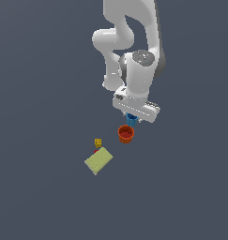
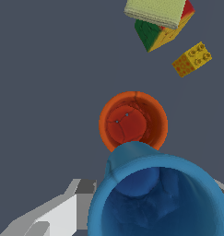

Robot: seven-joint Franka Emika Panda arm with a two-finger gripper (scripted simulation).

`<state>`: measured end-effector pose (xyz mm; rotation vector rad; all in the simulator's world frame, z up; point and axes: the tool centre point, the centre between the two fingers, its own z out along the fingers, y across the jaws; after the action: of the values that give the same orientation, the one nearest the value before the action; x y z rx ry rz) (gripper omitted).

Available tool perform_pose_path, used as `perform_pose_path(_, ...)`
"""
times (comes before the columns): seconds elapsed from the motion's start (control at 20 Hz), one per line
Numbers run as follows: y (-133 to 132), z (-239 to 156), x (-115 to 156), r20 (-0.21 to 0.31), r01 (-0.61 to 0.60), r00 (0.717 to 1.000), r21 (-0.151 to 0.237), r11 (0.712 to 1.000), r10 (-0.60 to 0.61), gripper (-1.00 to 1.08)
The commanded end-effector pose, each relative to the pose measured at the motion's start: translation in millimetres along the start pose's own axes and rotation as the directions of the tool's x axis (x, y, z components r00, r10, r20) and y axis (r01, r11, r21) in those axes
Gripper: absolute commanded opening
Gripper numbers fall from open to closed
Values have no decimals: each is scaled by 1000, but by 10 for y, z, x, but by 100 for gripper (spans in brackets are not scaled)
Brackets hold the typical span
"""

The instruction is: Pick up a designated object from a clutter of objects.

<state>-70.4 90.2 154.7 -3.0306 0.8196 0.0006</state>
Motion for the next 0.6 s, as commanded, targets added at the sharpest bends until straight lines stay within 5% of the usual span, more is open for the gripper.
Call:
perform_pose_path(0.0,-54,-220,83,0,0,1000,0,1000,0,-100)
perform_pose_path(0.55,-308,-1187,480,0,0,1000,0,1000,0,-100)
